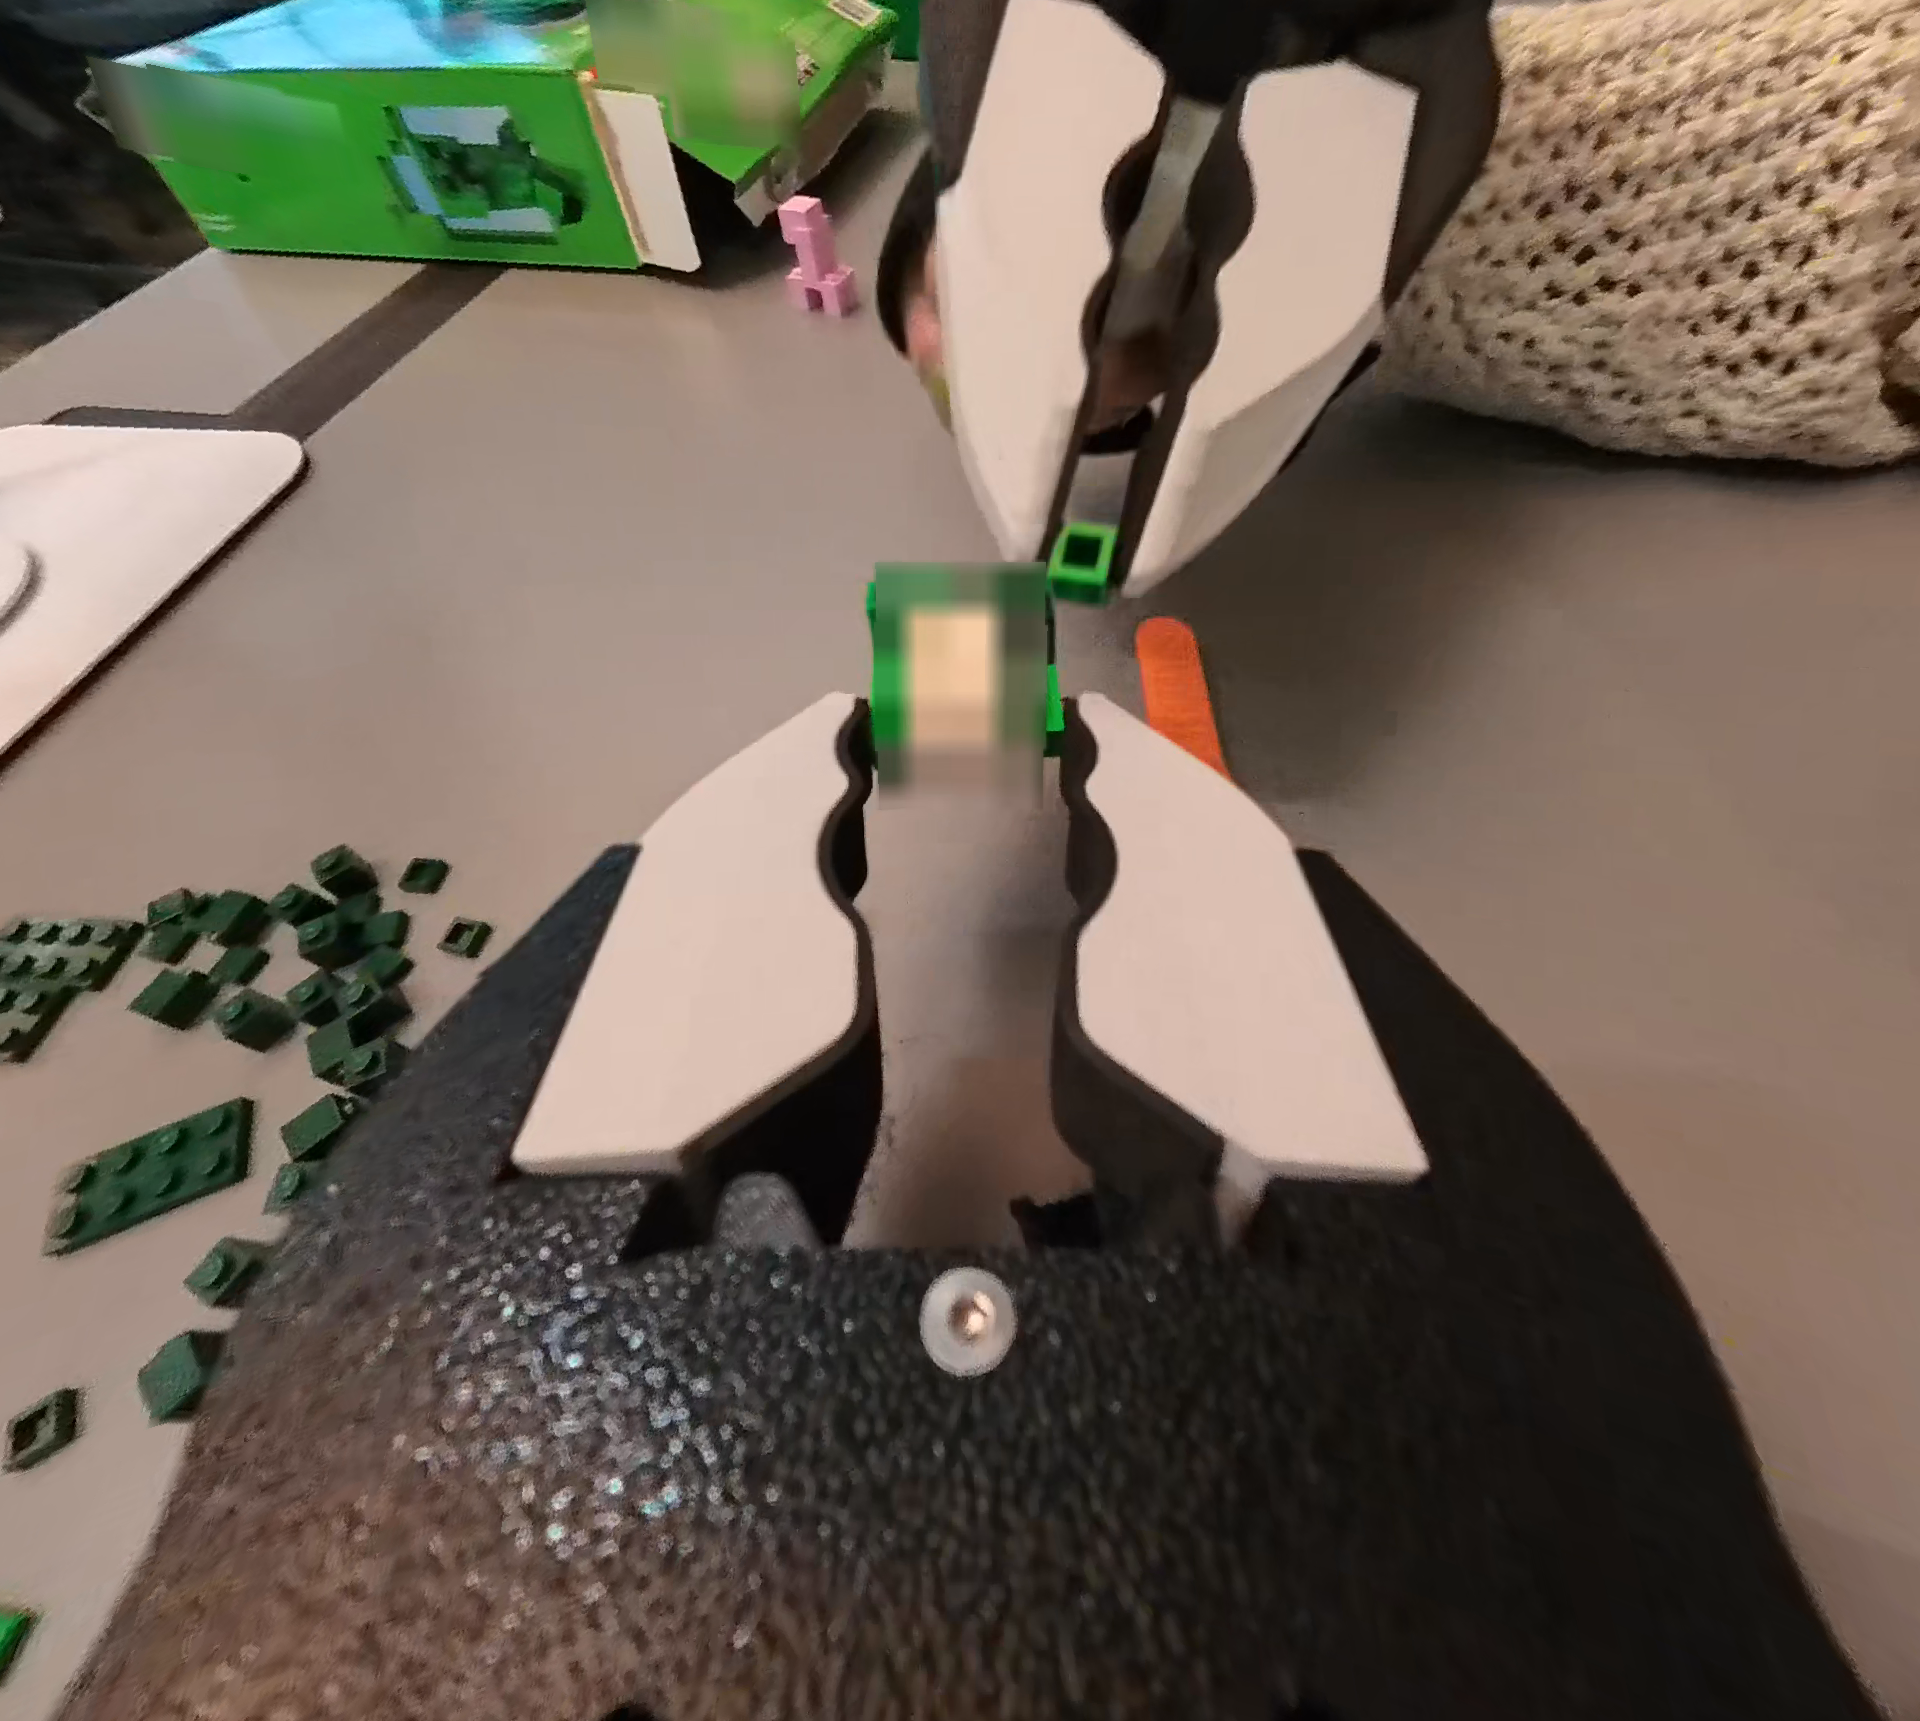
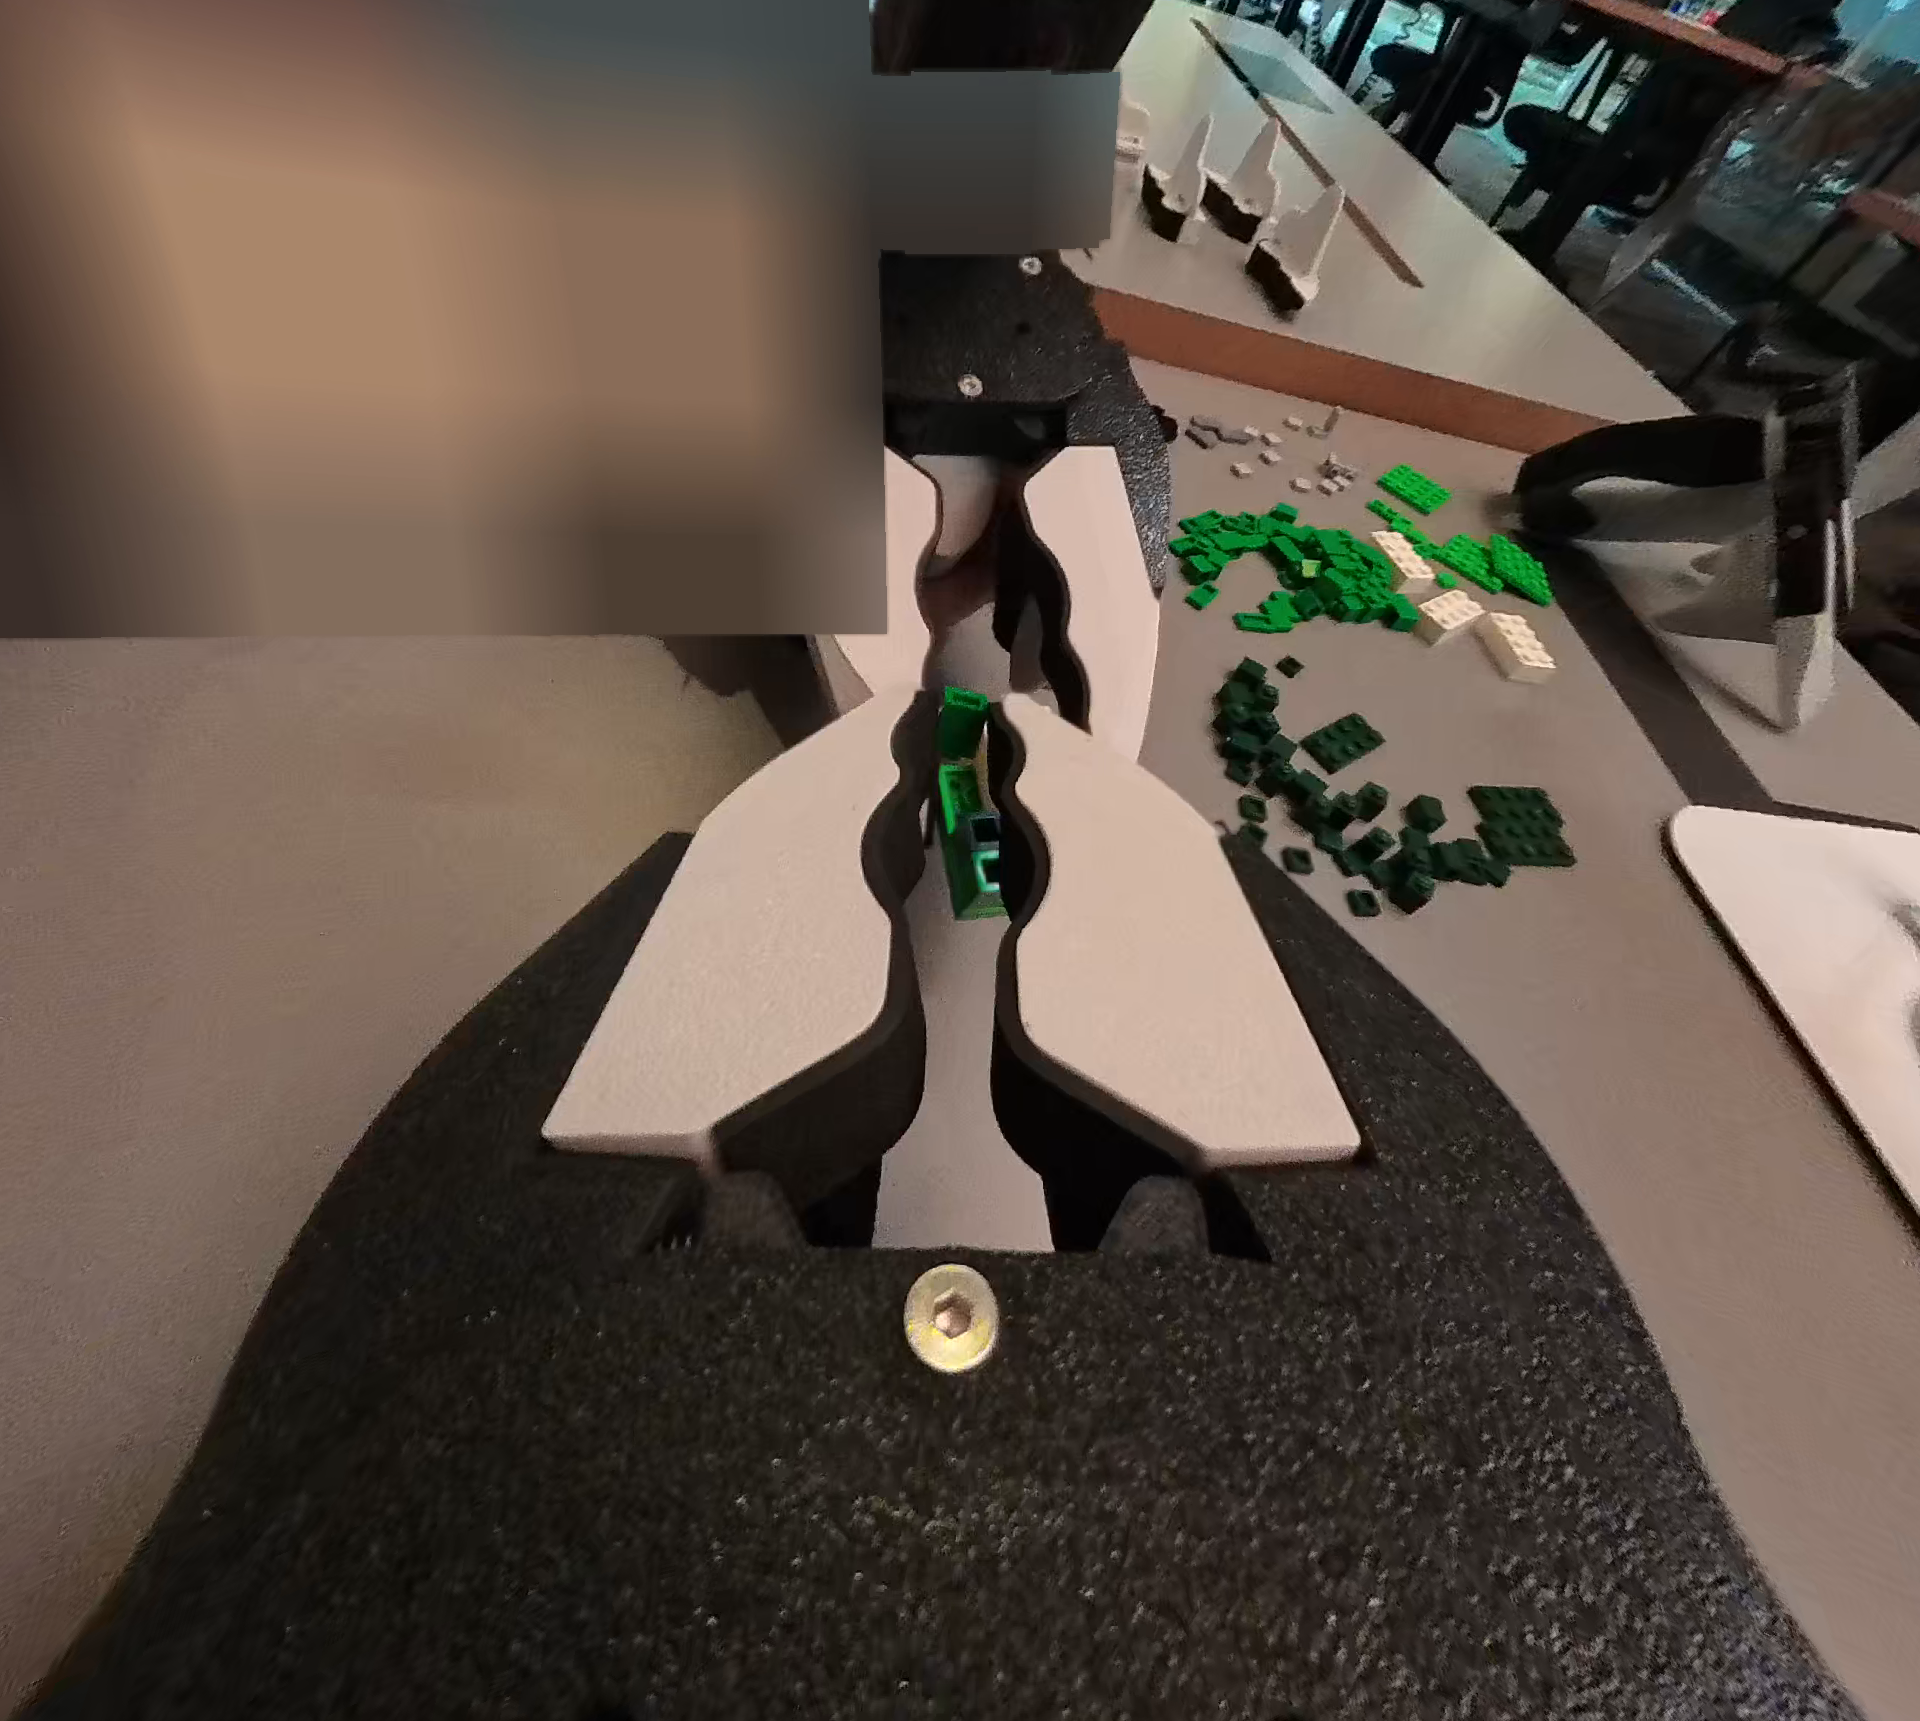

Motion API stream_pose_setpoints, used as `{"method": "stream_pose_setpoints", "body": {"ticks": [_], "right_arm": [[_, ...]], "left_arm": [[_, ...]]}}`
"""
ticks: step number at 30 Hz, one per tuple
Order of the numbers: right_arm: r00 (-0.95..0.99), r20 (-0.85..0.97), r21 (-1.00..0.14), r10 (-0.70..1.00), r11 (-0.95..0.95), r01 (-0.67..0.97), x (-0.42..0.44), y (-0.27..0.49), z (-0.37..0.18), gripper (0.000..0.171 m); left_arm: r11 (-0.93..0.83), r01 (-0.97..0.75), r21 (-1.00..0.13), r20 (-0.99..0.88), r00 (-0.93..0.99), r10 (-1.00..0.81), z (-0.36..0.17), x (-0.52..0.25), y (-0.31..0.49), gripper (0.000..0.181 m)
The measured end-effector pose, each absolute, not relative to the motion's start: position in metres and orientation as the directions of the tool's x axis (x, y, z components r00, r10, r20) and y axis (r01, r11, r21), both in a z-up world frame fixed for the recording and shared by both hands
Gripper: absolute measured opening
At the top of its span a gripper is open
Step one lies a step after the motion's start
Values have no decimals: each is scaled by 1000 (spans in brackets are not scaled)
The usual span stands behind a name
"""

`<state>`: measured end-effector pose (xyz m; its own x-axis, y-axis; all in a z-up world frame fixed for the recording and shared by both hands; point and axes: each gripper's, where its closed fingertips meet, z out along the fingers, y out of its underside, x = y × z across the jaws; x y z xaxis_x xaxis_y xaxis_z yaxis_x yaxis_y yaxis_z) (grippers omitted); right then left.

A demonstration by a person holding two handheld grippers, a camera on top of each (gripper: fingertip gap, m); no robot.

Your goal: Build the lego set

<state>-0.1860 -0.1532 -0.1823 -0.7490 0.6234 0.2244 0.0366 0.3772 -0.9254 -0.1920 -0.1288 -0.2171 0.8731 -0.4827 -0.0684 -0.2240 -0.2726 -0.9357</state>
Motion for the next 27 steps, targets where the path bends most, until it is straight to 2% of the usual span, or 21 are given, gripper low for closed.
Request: {"method": "stream_pose_setpoints", "body": {"ticks": [11, 27], "right_arm": [[-771, 195, -922, 606, 381, 67, -188, -154, -188, 8], [-764, 258, -874, 591, 480, 76, -186, -150, -196, 9]], "left_arm": [[-250, -151, -956, -5, 863, -504, -209, -193, -132, 35], [-274, -173, -946, -5, 853, -522, -214, -188, -132, 35]]}}
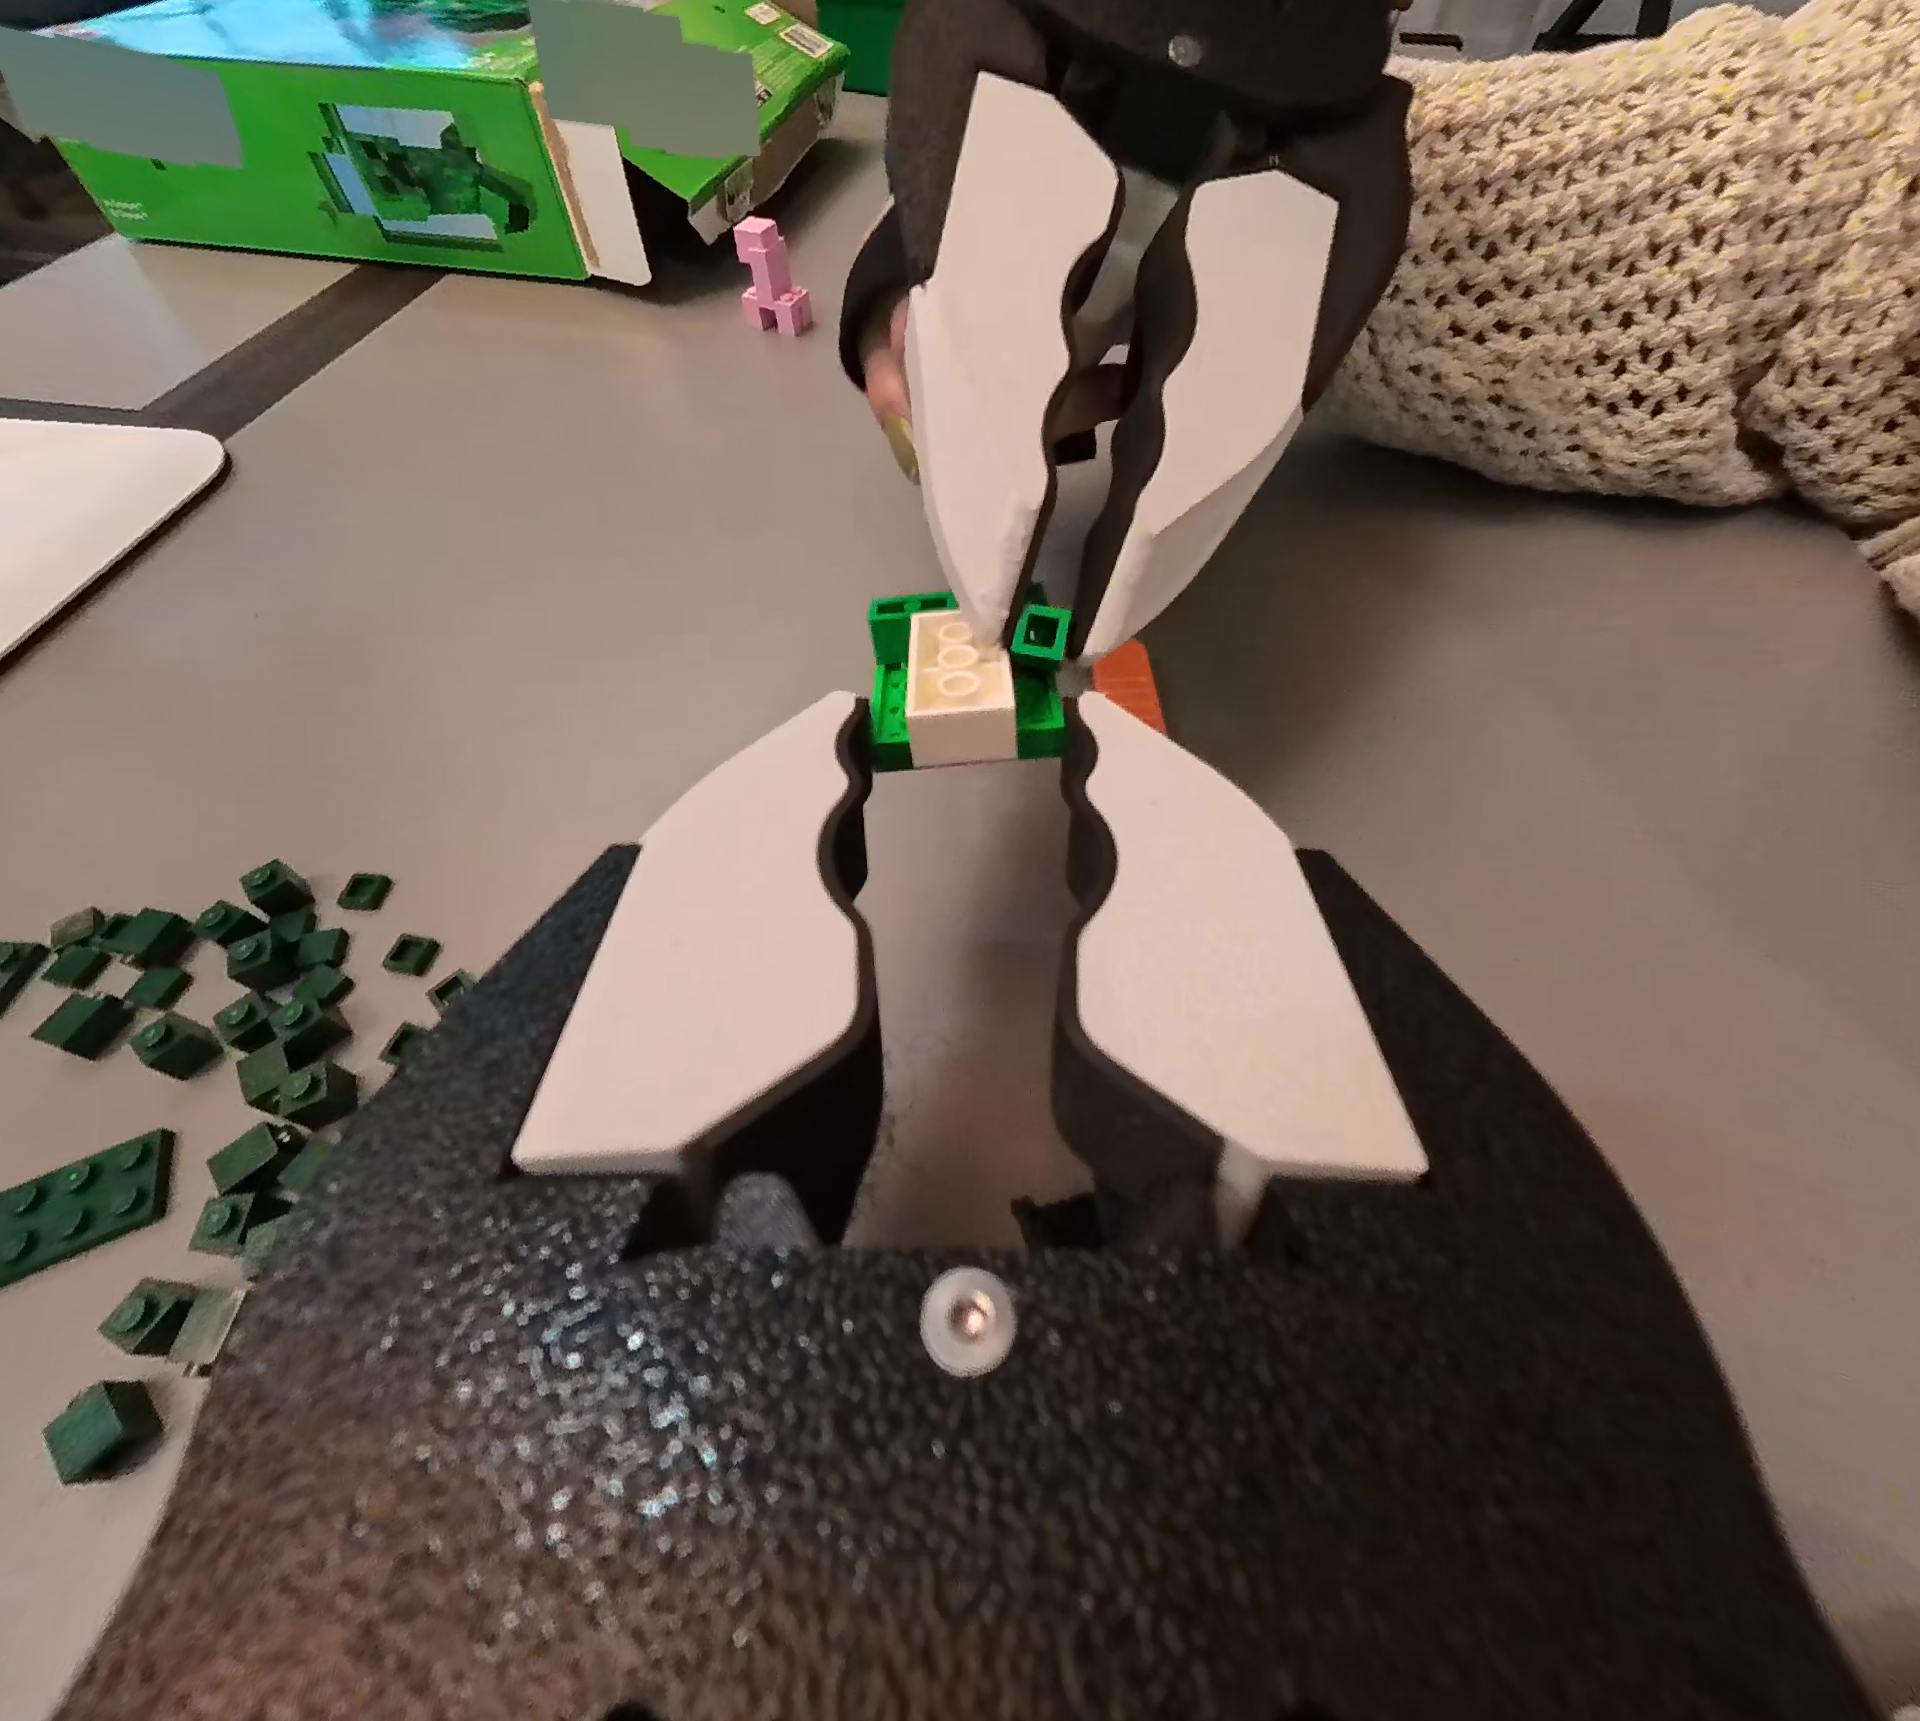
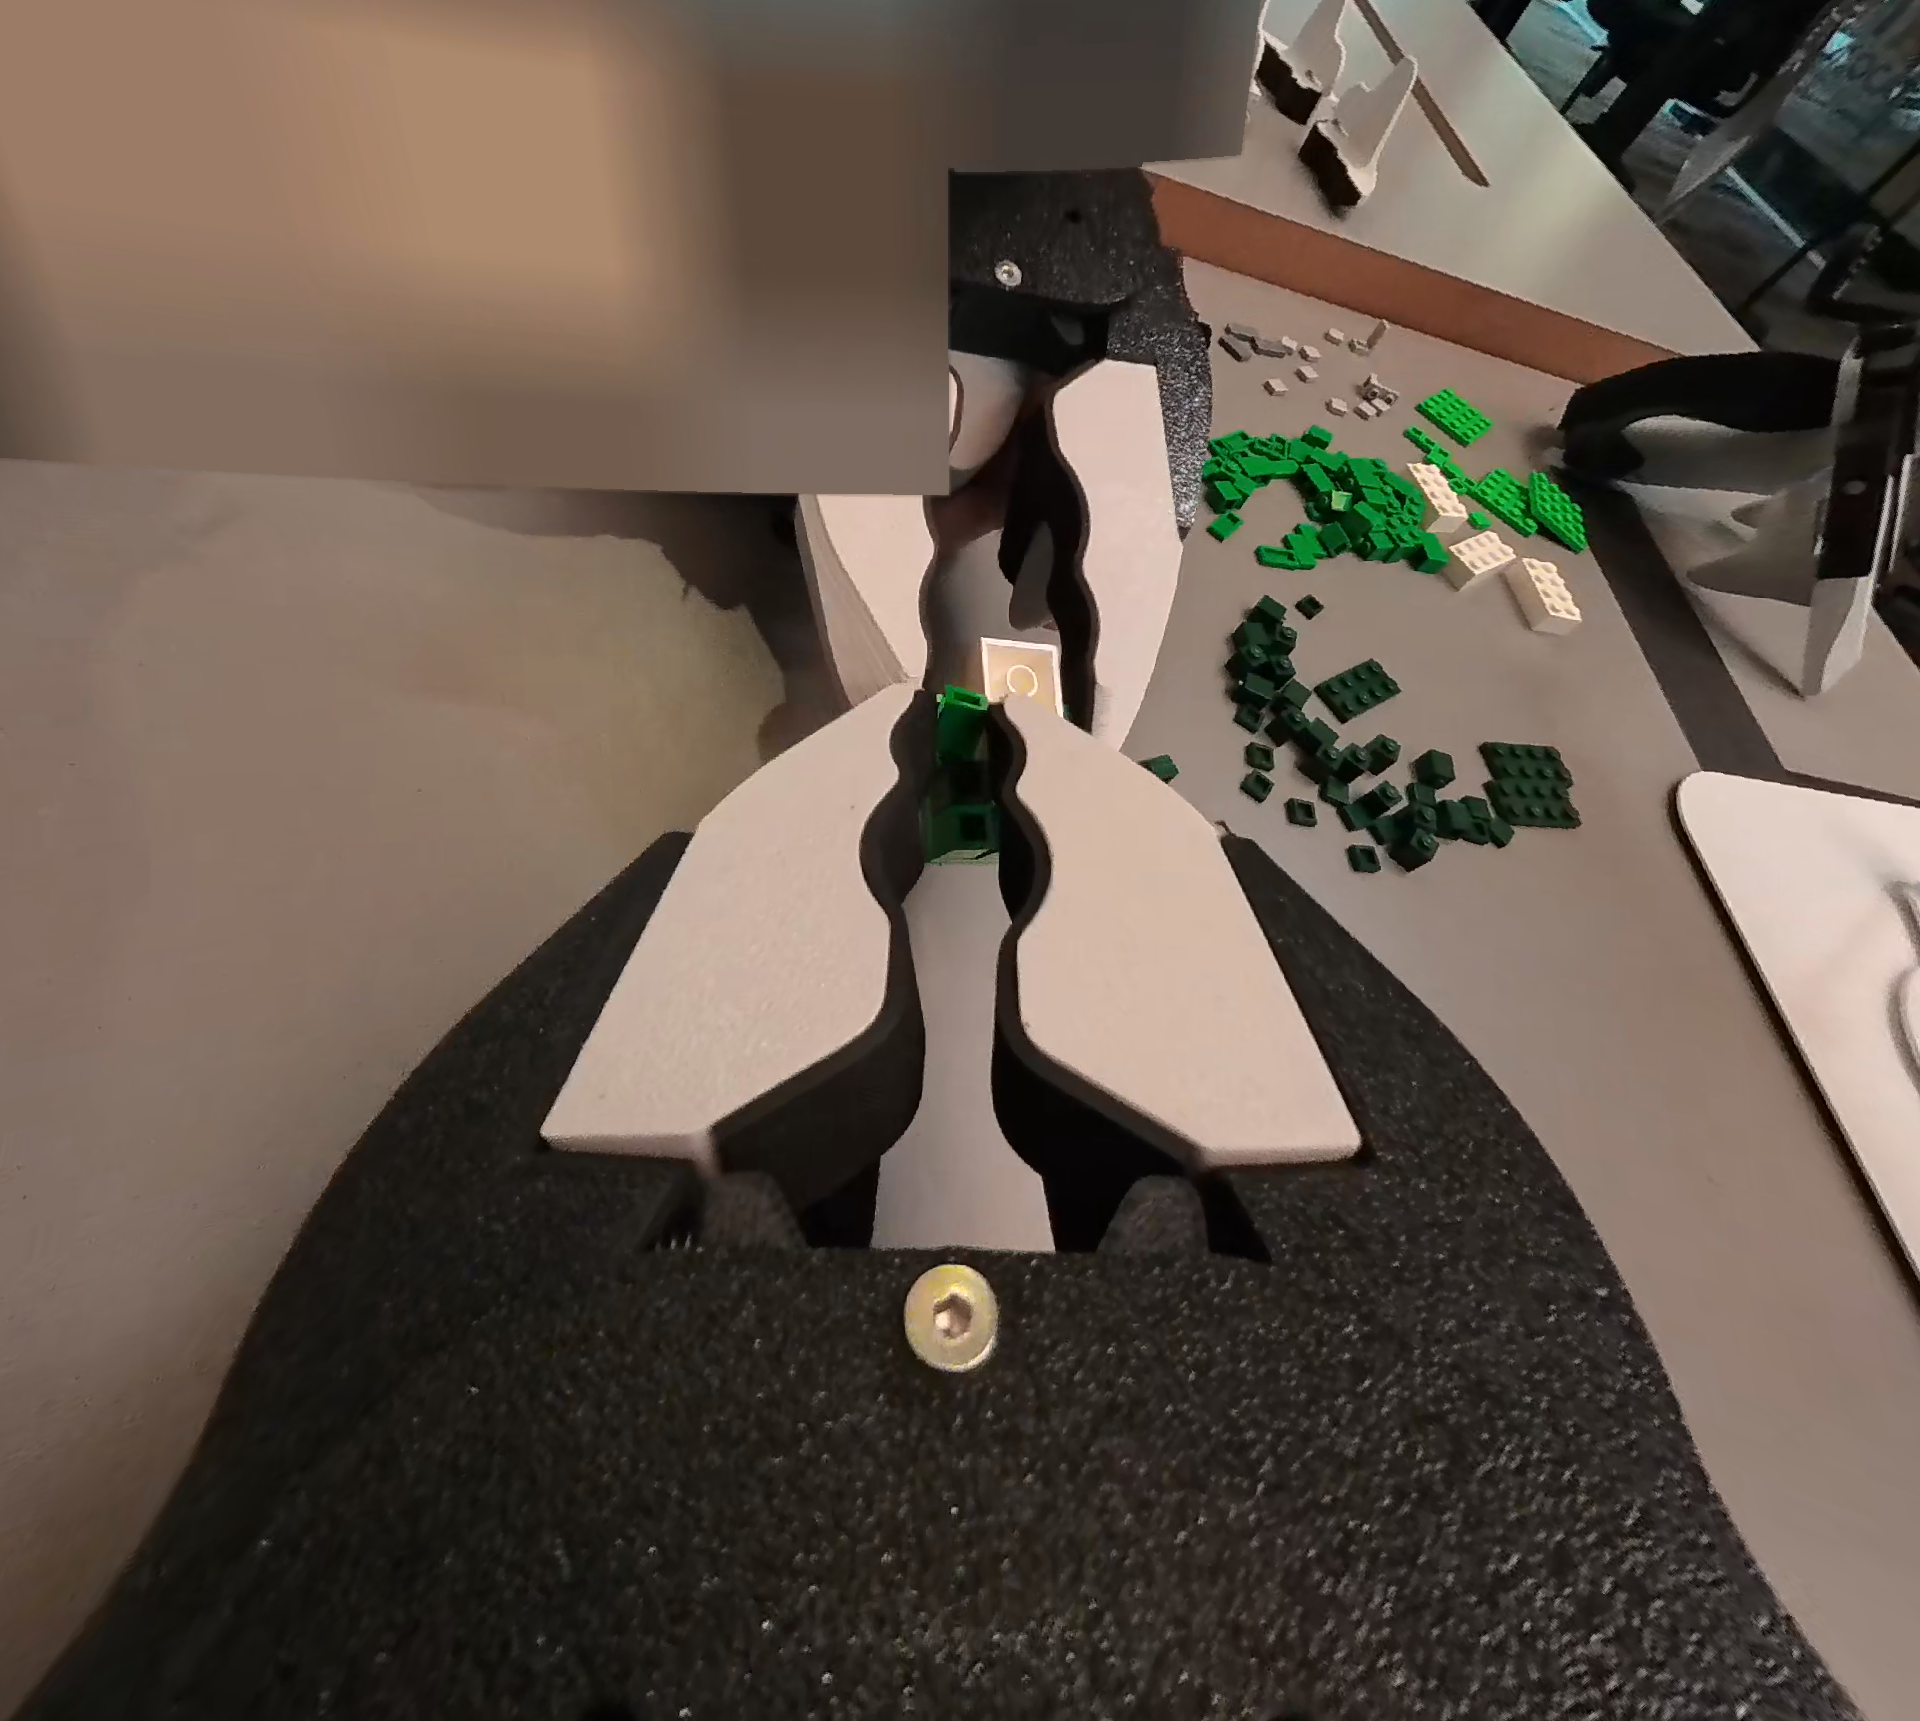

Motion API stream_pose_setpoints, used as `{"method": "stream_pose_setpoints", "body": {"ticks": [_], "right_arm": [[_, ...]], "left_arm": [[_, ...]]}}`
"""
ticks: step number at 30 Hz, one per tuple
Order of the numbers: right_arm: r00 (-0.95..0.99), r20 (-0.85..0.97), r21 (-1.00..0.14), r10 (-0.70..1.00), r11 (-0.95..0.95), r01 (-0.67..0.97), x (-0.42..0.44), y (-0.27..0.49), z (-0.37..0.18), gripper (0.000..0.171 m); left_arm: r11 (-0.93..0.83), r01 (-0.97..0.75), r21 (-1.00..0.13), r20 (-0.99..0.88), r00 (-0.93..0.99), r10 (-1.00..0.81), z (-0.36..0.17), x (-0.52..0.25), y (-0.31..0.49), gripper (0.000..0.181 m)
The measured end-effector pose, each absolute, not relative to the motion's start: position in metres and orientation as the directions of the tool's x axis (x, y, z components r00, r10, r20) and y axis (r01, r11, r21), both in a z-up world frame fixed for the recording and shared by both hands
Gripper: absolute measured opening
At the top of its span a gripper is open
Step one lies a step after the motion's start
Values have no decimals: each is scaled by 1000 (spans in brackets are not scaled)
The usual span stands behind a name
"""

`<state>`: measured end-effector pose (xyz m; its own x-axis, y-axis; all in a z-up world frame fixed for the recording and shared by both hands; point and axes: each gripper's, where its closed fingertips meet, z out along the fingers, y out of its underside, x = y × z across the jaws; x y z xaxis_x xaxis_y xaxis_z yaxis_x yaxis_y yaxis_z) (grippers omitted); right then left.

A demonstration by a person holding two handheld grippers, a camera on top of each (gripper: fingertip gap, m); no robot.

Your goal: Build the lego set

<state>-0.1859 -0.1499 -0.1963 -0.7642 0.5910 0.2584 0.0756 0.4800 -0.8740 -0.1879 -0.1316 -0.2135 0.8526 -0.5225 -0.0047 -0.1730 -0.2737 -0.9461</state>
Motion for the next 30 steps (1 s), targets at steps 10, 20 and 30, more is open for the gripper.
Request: {"method": "stream_pose_setpoints", "body": {"ticks": [10, 20, 30], "right_arm": [[-759, 274, -865, 590, 496, 74, -185, -150, -197, 9], [-729, 279, -857, 625, 505, 105, -187, -147, -194, 10], [-793, 382, -650, 475, 748, 135, -173, -154, -205, 19]], "left_arm": [[-283, -161, -946, 13, 849, -527, -214, -187, -132, 35], [-285, -156, -946, 7, 868, -496, -214, -191, -130, 35], [-315, -232, -920, -27, 841, -541, -224, -182, -131, 35]]}}
